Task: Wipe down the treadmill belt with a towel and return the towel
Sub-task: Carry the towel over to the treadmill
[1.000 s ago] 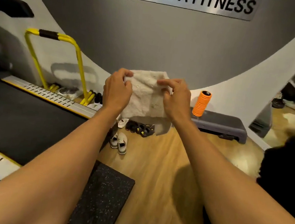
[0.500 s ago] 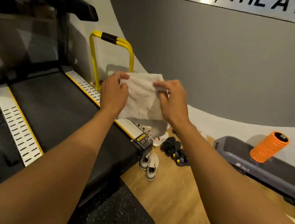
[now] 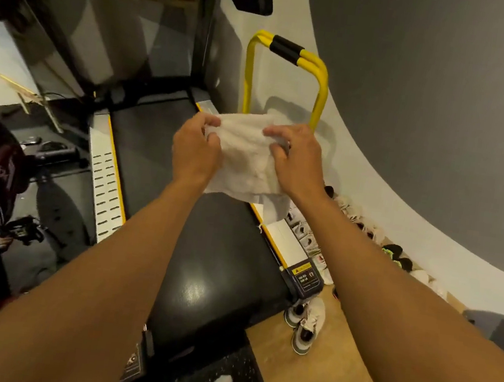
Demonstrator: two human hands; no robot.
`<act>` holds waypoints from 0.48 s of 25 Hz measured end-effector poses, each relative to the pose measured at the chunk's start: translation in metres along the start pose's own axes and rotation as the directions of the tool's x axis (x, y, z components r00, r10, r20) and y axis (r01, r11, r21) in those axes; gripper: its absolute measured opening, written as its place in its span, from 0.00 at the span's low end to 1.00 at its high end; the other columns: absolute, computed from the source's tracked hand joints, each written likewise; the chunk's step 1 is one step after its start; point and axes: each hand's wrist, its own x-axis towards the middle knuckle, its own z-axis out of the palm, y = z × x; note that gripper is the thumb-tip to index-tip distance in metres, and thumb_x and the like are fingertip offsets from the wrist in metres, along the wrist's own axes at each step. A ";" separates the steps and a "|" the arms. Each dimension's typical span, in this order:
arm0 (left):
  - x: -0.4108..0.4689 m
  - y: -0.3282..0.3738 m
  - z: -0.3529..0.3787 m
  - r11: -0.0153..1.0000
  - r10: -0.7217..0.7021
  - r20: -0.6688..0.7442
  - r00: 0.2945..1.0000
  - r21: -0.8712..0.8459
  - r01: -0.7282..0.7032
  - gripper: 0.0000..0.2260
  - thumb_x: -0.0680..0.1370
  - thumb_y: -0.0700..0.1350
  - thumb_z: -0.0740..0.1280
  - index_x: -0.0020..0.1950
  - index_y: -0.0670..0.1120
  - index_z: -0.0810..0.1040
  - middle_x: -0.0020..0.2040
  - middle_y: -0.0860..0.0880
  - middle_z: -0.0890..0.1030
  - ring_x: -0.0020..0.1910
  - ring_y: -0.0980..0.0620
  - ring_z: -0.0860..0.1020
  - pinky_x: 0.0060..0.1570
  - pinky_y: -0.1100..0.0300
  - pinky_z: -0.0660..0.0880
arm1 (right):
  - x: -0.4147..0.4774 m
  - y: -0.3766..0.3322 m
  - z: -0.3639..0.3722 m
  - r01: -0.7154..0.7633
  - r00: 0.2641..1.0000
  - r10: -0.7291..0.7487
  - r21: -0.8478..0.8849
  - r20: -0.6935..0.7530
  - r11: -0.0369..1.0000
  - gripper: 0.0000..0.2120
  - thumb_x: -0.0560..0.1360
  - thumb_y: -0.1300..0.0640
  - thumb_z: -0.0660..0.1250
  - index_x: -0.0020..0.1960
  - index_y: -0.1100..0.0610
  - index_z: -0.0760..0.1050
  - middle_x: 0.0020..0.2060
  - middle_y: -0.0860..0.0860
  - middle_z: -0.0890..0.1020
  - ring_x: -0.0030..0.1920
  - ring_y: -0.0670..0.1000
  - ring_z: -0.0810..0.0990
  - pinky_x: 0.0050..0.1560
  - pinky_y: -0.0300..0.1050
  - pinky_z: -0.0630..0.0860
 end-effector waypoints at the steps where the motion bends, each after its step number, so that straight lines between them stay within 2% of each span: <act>1: 0.018 -0.007 0.002 1.000 -0.010 -0.003 1.000 -0.002 0.010 0.13 0.73 0.39 0.60 0.52 0.51 0.79 0.50 0.50 0.79 0.50 0.47 0.78 0.48 0.46 0.79 | 0.017 0.000 0.011 0.005 1.000 -0.005 0.006 0.006 1.000 0.12 0.76 0.63 0.64 0.55 0.51 0.80 0.54 0.53 0.74 0.53 0.47 0.73 0.52 0.25 0.62; 5: 0.097 -0.020 0.003 0.999 -0.045 -0.034 0.998 0.030 0.046 0.13 0.74 0.38 0.60 0.52 0.49 0.79 0.50 0.49 0.81 0.50 0.48 0.79 0.50 0.47 0.78 | 0.088 -0.012 0.049 0.005 0.999 -0.007 0.038 0.049 0.999 0.13 0.75 0.64 0.64 0.55 0.53 0.81 0.52 0.54 0.75 0.51 0.48 0.75 0.51 0.29 0.63; 9: 0.154 -0.013 0.003 0.998 -0.021 -0.073 0.997 0.059 0.026 0.13 0.73 0.38 0.60 0.53 0.48 0.78 0.50 0.48 0.80 0.49 0.48 0.78 0.50 0.51 0.77 | 0.149 -0.029 0.063 0.023 0.999 -0.024 0.038 0.040 0.999 0.12 0.76 0.62 0.63 0.55 0.53 0.80 0.53 0.54 0.75 0.51 0.47 0.74 0.49 0.29 0.62; 12: 0.198 -0.009 0.006 0.998 0.007 -0.109 0.994 0.059 0.000 0.13 0.71 0.39 0.62 0.54 0.48 0.78 0.49 0.48 0.80 0.48 0.48 0.78 0.51 0.51 0.77 | 0.198 -0.034 0.073 0.052 0.998 -0.053 0.046 0.027 0.998 0.12 0.76 0.63 0.63 0.55 0.53 0.80 0.53 0.54 0.75 0.51 0.48 0.75 0.48 0.28 0.62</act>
